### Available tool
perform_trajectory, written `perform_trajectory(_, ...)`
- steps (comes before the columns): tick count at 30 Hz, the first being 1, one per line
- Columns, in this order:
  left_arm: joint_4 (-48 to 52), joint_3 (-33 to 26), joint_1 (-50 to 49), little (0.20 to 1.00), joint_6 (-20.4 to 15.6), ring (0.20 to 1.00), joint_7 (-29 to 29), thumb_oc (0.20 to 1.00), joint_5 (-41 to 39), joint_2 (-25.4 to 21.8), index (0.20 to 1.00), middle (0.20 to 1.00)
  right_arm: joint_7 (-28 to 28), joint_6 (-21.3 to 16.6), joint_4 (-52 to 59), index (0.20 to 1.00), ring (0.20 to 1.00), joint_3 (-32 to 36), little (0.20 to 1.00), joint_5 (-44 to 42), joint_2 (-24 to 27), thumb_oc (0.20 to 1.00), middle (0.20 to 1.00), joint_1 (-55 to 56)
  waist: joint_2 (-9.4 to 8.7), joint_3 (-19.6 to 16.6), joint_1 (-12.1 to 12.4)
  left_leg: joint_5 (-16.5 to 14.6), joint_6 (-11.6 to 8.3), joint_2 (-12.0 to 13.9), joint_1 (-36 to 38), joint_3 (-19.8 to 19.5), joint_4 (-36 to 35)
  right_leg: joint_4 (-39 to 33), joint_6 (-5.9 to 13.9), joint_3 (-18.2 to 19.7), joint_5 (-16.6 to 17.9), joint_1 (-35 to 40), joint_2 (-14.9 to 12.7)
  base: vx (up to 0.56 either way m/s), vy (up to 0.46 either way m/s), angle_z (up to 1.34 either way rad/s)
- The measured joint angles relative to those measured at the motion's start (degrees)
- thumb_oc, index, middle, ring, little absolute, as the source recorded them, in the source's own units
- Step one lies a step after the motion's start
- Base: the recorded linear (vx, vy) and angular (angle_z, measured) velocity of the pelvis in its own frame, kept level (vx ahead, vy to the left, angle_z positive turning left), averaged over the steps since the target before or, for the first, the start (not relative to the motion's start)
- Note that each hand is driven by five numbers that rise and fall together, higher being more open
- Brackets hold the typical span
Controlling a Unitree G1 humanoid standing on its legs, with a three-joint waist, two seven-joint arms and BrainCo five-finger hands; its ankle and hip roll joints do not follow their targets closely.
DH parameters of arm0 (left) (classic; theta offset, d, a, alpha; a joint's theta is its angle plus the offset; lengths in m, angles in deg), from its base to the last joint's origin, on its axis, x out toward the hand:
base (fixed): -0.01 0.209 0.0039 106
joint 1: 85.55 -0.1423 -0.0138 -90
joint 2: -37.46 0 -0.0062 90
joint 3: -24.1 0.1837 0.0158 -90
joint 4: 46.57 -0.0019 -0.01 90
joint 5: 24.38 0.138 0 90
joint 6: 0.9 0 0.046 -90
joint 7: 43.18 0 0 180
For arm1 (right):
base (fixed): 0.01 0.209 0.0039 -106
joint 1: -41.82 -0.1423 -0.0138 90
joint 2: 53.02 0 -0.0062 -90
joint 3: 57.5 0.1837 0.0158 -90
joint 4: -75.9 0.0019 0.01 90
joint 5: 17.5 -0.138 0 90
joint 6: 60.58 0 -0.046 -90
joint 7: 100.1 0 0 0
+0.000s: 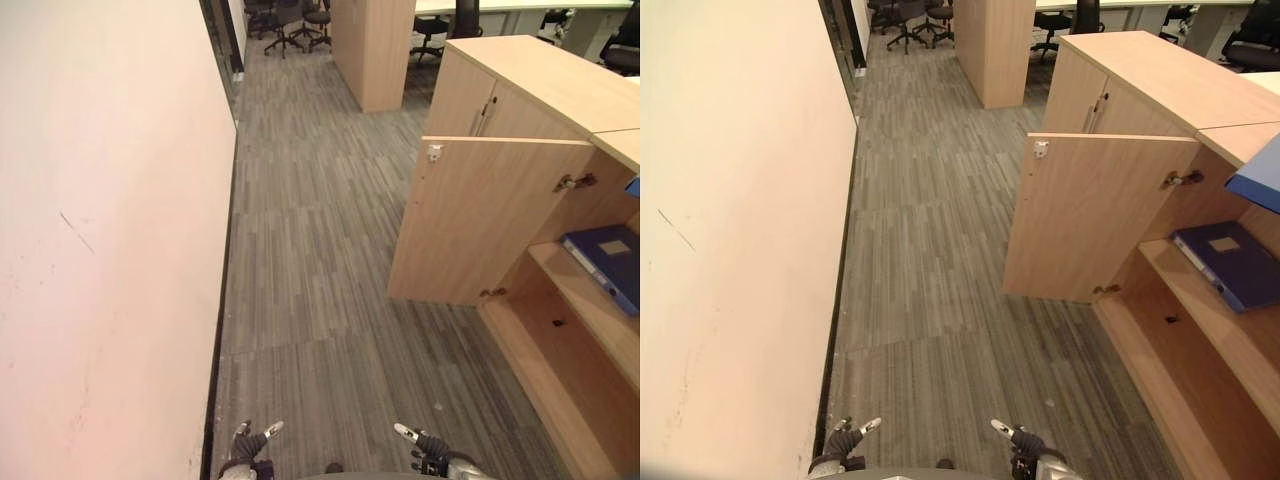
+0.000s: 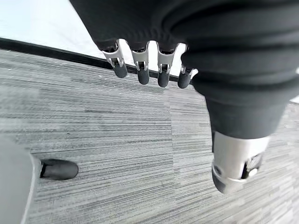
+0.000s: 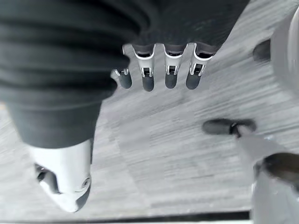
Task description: Put the empty folder in the office cabinet
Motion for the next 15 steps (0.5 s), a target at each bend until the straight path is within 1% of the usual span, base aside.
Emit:
perform_trajectory(1, 0.6, -0.5, -0.8, 1.000, 0.6, 1.000, 0.0, 1.000, 0.0, -0.2, 1.000, 1.000, 0.3, 0.2, 0.5, 1.000, 1.000, -0.2, 1.000, 0.0, -0.9, 1.000, 1.000, 0.1, -0.68, -0.5, 0.0, -0.9, -0.18, 0.0, 0.5, -0.4, 0.0, -1.9, -0.05, -3.5, -0.1, -1.1, -0.5, 0.21, 0.105, -0.12)
perform_trajectory(2, 1.1, -1.9, -1.8, 1.000, 1.1, 1.000, 0.1, 1.000, -0.1, -0.1, 1.000, 1.000, 0.6, 0.5, 2.0, 1.000, 1.000, -1.8, 1.000, 0.0, -1.2, 1.000, 1.000, 0.3, -0.42, -0.3, 0.1, -1.8, 0.29, 0.7, 1.1, -0.7, 0.0, -6.5, -0.25, -4.9, -0.8, -2.2, 1.9, 0.16, 0.024, -0.27)
perform_trajectory(3, 0.3, -2.9, -1.9, 1.000, 1.4, 1.000, 0.1, 1.000, -0.2, 0.0, 1.000, 1.000, 1.2, 0.4, 4.3, 1.000, 1.000, -2.3, 1.000, 0.0, -1.1, 1.000, 1.000, 0.3, 0.18, 0.1, -0.5, -2.1, -0.05, 3.2, 1.5, -0.5, 0.0, -14.0, -1.41, -5.2, 0.3, -6.8, 9.1, 0.21, -0.002, -0.17)
perform_trajectory(4, -0.8, -3.0, -0.9, 1.000, 1.6, 1.000, 0.3, 1.000, -0.2, 0.0, 1.000, 1.000, 1.1, 0.5, 4.2, 1.000, 1.000, -2.0, 1.000, 0.0, -0.6, 1.000, 1.000, 0.5, -0.20, 0.6, -1.5, -2.7, -0.53, 3.7, 2.1, -1.0, 0.0, -20.7, -1.62, -3.7, 5.2, -11.8, 13.5, 0.26, -0.011, 0.25)
perform_trajectory(5, -0.9, -2.7, 0.7, 1.000, 1.7, 1.000, 0.6, 1.000, -0.1, -0.8, 1.000, 1.000, 1.1, 0.6, 4.1, 1.000, 1.000, -1.2, 1.000, 0.0, 0.4, 1.000, 1.000, 1.0, -2.79, 1.6, -2.1, -3.9, 0.37, 1.6, 3.3, -1.5, 0.4, -25.5, -1.39, -1.2, 11.8, -19.5, 12.9, 0.35, -0.078, 0.50)
perform_trajectory(6, -1.6, -2.7, 1.1, 1.000, 1.7, 1.000, 0.6, 1.000, -0.1, -1.0, 1.000, 1.000, 1.1, 0.7, 4.1, 1.000, 1.000, -0.9, 1.000, 0.0, 0.7, 1.000, 1.000, 1.3, -3.15, 1.8, -2.1, -4.6, 0.13, 1.2, 3.8, -1.6, 0.6, -26.3, -0.93, -1.2, 12.5, -21.3, 12.5, 0.29, -0.118, 0.50)
perform_trajectory(7, -3.4, -2.7, 1.4, 1.000, 1.7, 1.000, 0.6, 1.000, -0.1, -1.3, 1.000, 1.000, 1.0, 0.2, 4.3, 1.000, 1.000, 0.9, 1.000, -0.1, 0.5, 1.000, 1.000, 1.3, -3.67, 2.4, -2.2, -5.9, -0.35, 1.3, 5.2, -1.6, 1.3, -25.8, -0.88, -3.0, 12.7, -22.9, 11.9, 0.18, -0.105, 0.36)
perform_trajectory(8, -3.2, -2.9, 0.8, 1.000, 1.9, 1.000, 0.6, 1.000, -0.1, -1.3, 1.000, 1.000, 0.8, 0.0, 4.2, 1.000, 1.000, 0.8, 1.000, -0.1, 0.9, 1.000, 1.000, 1.4, -2.89, 2.4, -2.3, -5.9, -0.42, 2.0, 6.0, -1.0, 1.6, -21.6, -3.34, -8.9, 11.9, -23.4, 10.5, 0.12, -0.085, 0.35)
perform_trajectory(9, -2.0, -2.5, -0.7, 1.000, 1.9, 1.000, 0.6, 1.000, -0.1, -0.8, 1.000, 1.000, 0.9, 0.3, 4.0, 1.000, 1.000, 0.6, 1.000, -0.1, 1.6, 1.000, 1.000, 1.4, -1.84, 1.7, -1.7, -6.1, -0.70, 3.3, 7.5, -0.9, 0.9, -16.4, -3.91, -11.7, 11.7, -23.4, 10.2, 0.14, -0.086, 0.39)
perform_trajectory(10, -0.4, -1.7, -2.0, 1.000, 1.6, 1.000, 0.6, 1.000, -0.6, -0.2, 1.000, 1.000, 1.0, 0.5, 3.6, 1.000, 1.000, 0.6, 1.000, -0.1, 2.1, 1.000, 1.000, 1.6, -0.51, 0.9, -1.2, -7.5, -1.89, 5.5, 8.7, -1.5, 0.3, -9.6, -3.73, -12.4, 11.5, -21.7, 10.1, 0.22, -0.132, 0.32)
perform_trajectory(11, 0.4, -1.8, -2.6, 1.000, 1.2, 1.000, 0.6, 1.000, -0.6, -0.7, 1.000, 1.000, 1.1, 0.5, 3.6, 1.000, 1.000, 0.7, 1.000, -0.1, 1.5, 1.000, 1.000, 2.3, -2.01, 0.2, -0.8, -8.7, -3.52, 5.2, 10.2, -2.0, 0.5, -9.8, -3.62, -12.6, 11.5, -17.7, 8.8, 0.19, -0.115, 0.04)
perform_trajectory(12, -1.3, -2.1, -1.5, 1.000, 1.7, 1.000, 0.6, 1.000, -0.5, -0.7, 1.000, 1.000, 1.0, 0.6, 3.3, 1.000, 1.000, 0.8, 1.000, -0.1, 1.4, 1.000, 1.000, 1.7, -1.68, -0.8, 0.0, -10.5, -6.27, 6.6, 10.8, -1.2, 2.1, -15.3, -8.18, -12.0, 13.4, -13.6, 11.1, 0.26, -0.174, -0.24)
perform_trajectory(13, -1.5, -2.1, -1.3, 1.000, 2.0, 1.000, 0.7, 1.000, -0.5, -0.4, 1.000, 1.000, 1.0, 0.5, 3.8, 1.000, 1.000, 0.7, 1.000, -0.1, 1.4, 1.000, 1.000, 2.0, -2.29, -0.1, -0.4, -11.3, -6.83, 6.4, 9.5, -0.1, 5.3, -19.2, -10.43, -11.2, 15.0, -10.3, 12.0, 0.32, -0.243, -0.47)
perform_trajectory(14, -0.5, -2.0, -1.1, 1.000, 1.9, 1.000, 0.7, 1.000, -0.5, 0.0, 1.000, 1.000, 1.0, 0.6, 3.8, 1.000, 1.000, 0.2, 1.000, -0.1, 2.1, 1.000, 1.000, 3.0, -2.08, -0.2, -0.6, -11.2, -6.92, 6.2, 8.9, -0.1, 5.3, -22.0, -10.62, -10.7, 14.8, -7.6, 13.1, 0.41, -0.344, -0.36)
perform_trajectory(15, -0.4, -1.8, -0.9, 1.000, 2.0, 1.000, 0.7, 1.000, -0.5, 0.8, 1.000, 1.000, 1.1, 0.6, 3.8, 1.000, 1.000, -0.1, 1.000, -0.1, 3.0, 1.000, 1.000, 4.0, -1.28, 0.1, -0.9, -11.0, -7.14, 7.0, 8.7, -0.1, 5.4, -24.4, -10.01, -10.1, 13.8, -4.7, 15.1, 0.28, -0.249, -0.40)
